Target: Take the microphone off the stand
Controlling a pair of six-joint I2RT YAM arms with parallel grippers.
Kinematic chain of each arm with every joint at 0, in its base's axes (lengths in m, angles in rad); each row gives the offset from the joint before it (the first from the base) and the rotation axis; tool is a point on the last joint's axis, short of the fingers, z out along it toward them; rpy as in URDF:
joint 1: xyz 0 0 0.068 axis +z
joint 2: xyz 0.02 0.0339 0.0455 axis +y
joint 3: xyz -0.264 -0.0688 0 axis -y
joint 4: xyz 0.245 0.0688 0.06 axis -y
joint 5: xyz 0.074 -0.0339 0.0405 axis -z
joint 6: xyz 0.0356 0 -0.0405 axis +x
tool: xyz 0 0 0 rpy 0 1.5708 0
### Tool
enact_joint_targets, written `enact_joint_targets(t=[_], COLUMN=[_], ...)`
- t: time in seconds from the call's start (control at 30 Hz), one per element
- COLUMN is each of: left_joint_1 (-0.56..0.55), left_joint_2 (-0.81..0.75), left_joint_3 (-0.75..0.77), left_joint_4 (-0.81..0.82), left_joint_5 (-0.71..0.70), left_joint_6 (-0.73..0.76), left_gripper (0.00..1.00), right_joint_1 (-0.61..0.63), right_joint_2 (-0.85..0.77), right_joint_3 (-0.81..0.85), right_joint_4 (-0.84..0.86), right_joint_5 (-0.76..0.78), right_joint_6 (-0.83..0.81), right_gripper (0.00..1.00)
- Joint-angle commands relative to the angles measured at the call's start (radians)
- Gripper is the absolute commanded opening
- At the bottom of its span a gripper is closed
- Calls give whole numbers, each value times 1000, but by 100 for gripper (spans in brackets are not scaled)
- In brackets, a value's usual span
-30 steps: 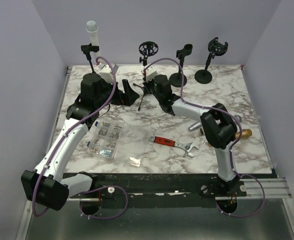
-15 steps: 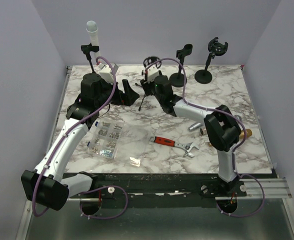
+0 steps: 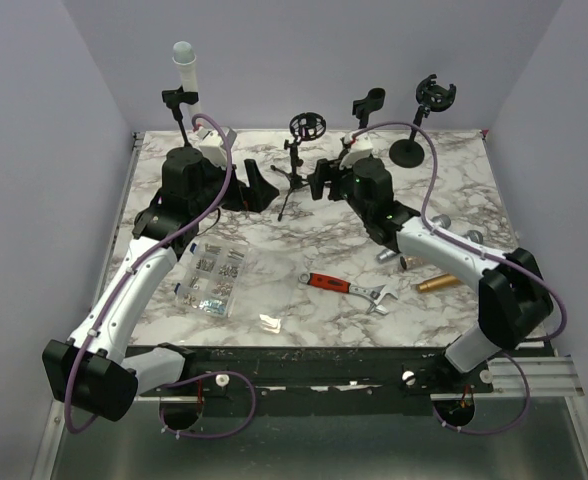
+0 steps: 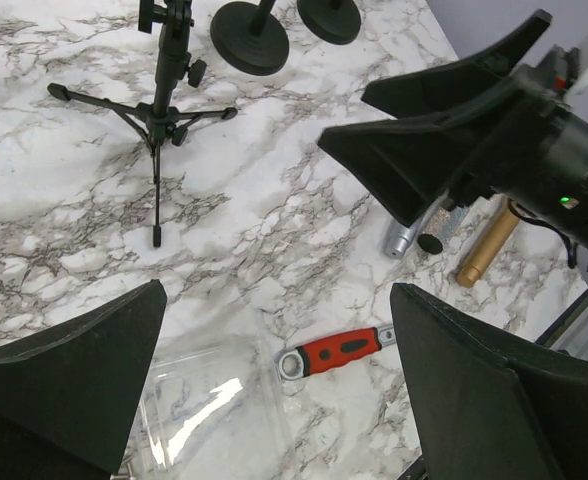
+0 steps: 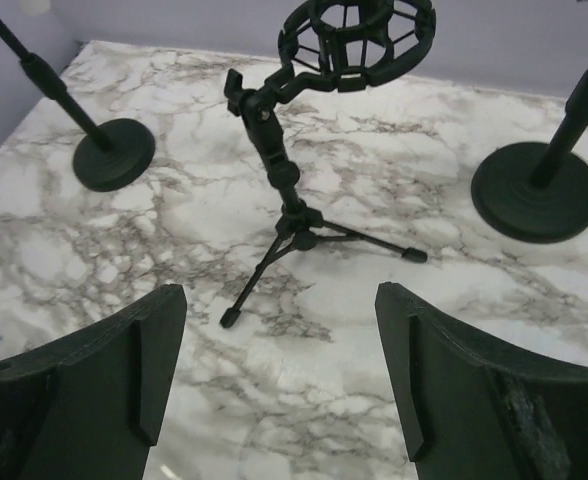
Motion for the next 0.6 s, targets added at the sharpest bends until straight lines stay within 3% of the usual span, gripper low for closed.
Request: enact_joint_targets(t=[0.0,0.23,0.37,0.47,0.57], left_joint_1=[0,0,0,12,76], left_joint_2=[-10,-16,-41,-71,-121], left_joint_3=[-21,-27,-45,-32,-32], left_joint_4=[38,43,61,29,38], left_joint_5=[17,3,-28,-133,-189], left_joint_6=[-13,-14,1,59,37], left_gripper=[99,98,99,99,99], right_joint_1=[-3,-3,-3,-3,-3], right_joint_2=[-136,-305,-415,-467,-501], right_joint_3=[-88,-189,-294,-351,-376], right_joint_4=[-117,-252,-216,-185,-167], right_joint_5=[-156,-440,-544,-586,-638], right_joint_6=[200,314,372,394,419], right_gripper=[83,84,85,85,85])
